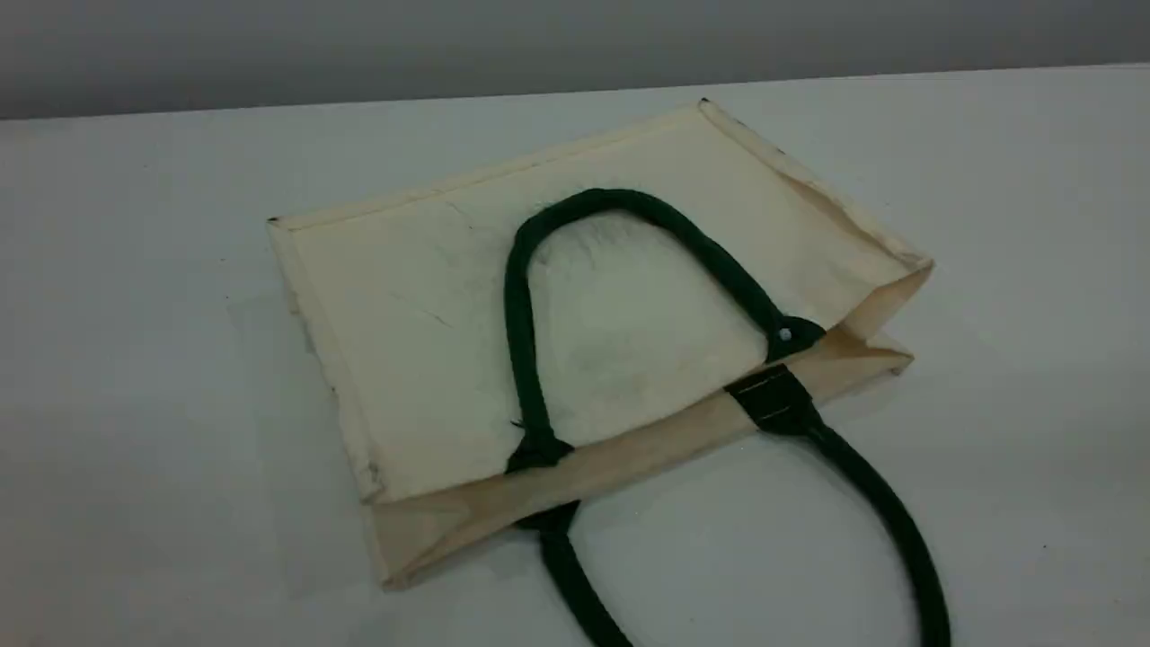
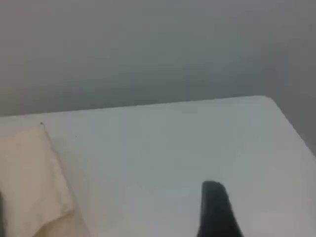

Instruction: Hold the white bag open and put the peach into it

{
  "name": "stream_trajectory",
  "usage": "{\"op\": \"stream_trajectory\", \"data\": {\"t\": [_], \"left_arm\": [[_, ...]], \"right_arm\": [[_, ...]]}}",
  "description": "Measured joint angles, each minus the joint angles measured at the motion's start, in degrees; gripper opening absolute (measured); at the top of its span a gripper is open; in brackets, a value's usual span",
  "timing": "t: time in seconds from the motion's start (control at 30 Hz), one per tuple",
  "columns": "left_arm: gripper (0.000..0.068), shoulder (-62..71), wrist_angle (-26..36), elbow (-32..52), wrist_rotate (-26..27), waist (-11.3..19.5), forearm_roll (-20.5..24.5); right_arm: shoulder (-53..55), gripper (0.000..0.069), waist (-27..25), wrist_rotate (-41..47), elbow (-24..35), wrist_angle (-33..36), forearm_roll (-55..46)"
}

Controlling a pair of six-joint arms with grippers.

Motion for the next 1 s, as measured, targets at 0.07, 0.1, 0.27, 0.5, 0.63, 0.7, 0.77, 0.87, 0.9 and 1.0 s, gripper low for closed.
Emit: {"op": "stream_trajectory", "data": {"t": [0.07, 0.1, 0.27, 0.5, 0.63, 0.7, 0.77, 0.87, 0.9, 1.0], "left_arm": [[0.0573, 0.0, 0.0, 0.0, 0.0, 0.0, 0.1], [0.0573, 0.0, 0.0, 0.0, 0.0, -0.1, 0.1], [0.0573, 0.0, 0.0, 0.0, -1.4, 0.0, 4.8], [0.0573, 0.0, 0.8, 0.0, -14.5, 0.9, 15.4], [0.0573, 0.0, 0.8, 0.0, -24.5, 0.9, 23.1], [0.0573, 0.0, 0.7, 0.0, -27.7, 0.9, 24.7], [0.0573, 0.0, 0.7, 0.0, -28.8, 0.9, 24.7], [0.0573, 0.0, 0.7, 0.0, -27.9, 0.9, 22.1], [0.0573, 0.0, 0.7, 0.0, -27.6, 0.9, 22.1], [0.0573, 0.0, 0.7, 0.0, -27.6, 0.9, 22.2]], "right_arm": [[0.0, 0.0388, 0.0, 0.0, 0.0, 0.0, 0.0], [0.0, 0.0388, 0.0, 0.0, 0.0, 0.0, 0.0], [0.0, 0.0388, 0.0, 0.0, 0.0, 0.0, 0.0], [0.0, 0.0388, 0.0, 0.0, 0.0, 0.0, 0.0], [0.0, 0.0388, 0.0, 0.0, 0.0, 0.0, 0.0], [0.0, 0.0388, 0.0, 0.0, 0.0, 0.0, 0.0], [0.0, 0.0388, 0.0, 0.0, 0.0, 0.0, 0.0], [0.0, 0.0388, 0.0, 0.0, 0.0, 0.0, 0.0], [0.0, 0.0388, 0.0, 0.0, 0.0, 0.0, 0.0], [0.0, 0.0388, 0.0, 0.0, 0.0, 0.0, 0.0]]}}
